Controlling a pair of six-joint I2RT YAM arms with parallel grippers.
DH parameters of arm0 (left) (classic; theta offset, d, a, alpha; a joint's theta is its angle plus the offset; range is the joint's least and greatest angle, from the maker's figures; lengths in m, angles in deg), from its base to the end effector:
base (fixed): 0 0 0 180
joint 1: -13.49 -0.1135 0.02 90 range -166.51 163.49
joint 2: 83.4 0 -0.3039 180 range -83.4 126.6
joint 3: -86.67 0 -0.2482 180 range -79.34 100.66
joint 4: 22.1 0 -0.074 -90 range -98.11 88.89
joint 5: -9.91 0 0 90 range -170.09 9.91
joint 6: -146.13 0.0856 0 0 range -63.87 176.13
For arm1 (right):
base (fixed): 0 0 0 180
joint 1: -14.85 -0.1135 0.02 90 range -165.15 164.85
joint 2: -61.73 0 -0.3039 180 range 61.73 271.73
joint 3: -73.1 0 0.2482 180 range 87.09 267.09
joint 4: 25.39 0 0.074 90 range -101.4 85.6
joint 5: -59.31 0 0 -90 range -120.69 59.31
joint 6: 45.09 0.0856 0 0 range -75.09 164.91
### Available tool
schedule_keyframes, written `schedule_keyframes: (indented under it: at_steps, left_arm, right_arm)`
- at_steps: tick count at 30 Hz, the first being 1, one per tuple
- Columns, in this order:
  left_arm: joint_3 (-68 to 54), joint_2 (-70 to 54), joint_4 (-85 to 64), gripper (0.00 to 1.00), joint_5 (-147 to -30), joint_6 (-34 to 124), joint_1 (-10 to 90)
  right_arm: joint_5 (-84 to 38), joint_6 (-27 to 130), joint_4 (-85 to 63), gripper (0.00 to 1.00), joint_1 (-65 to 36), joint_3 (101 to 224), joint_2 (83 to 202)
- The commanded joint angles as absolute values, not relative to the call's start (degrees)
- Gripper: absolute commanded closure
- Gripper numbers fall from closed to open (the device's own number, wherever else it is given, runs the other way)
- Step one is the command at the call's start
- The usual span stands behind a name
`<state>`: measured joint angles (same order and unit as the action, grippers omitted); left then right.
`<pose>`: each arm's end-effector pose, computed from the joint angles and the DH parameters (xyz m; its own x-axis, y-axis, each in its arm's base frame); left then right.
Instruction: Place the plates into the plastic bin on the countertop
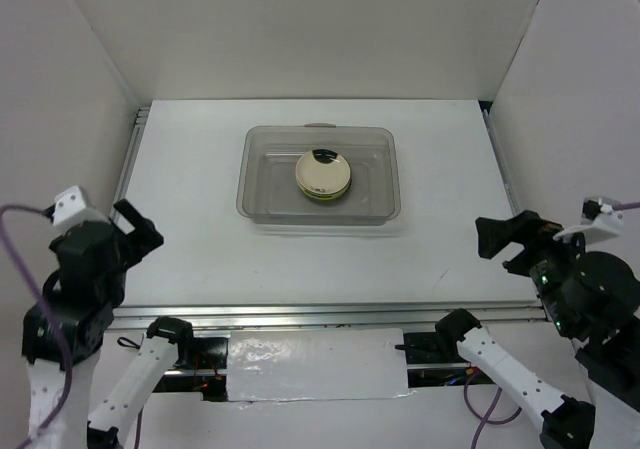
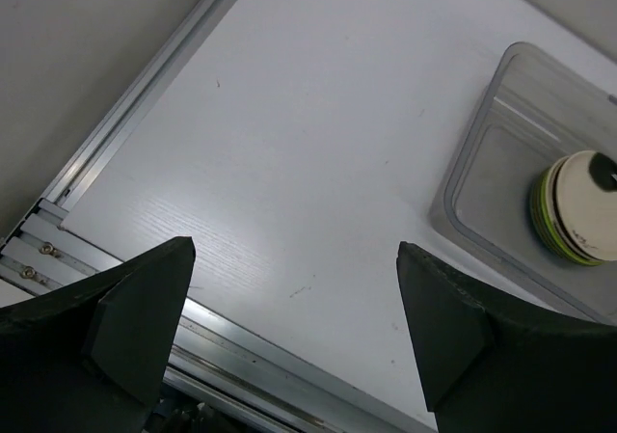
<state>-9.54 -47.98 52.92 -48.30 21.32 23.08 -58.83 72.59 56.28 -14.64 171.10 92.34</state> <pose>0.0750 0.0331 0.4093 -0.1789 -0.4619 -0.8687 -0.5174 0.7952 -0.3162 0.0188 -0.0358 0.4605 -0.2070 0.3535 -0.9122 0.0676 0.9354 0.3472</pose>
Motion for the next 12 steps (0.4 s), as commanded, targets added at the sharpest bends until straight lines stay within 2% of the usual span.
schedule_keyframes:
  at_steps: [1,6,12]
  left_arm:
    - [-11.48,-54.65,55.95,0.01,-50.65,20.1,22.9]
    - [-11.75,-60.46,57.97,0.01,-50.48,18.25,25.0]
    - [-10.69,-59.59,60.53,0.01,-46.53,15.09,30.09]
  right_arm:
    - [-57.42,70.14,61.28,0.0,-14.77,172.17,89.69]
    - [-57.5,70.13,61.99,0.0,-14.94,170.85,86.16]
    - [-57.33,70.93,61.37,0.0,-14.94,170.15,86.07]
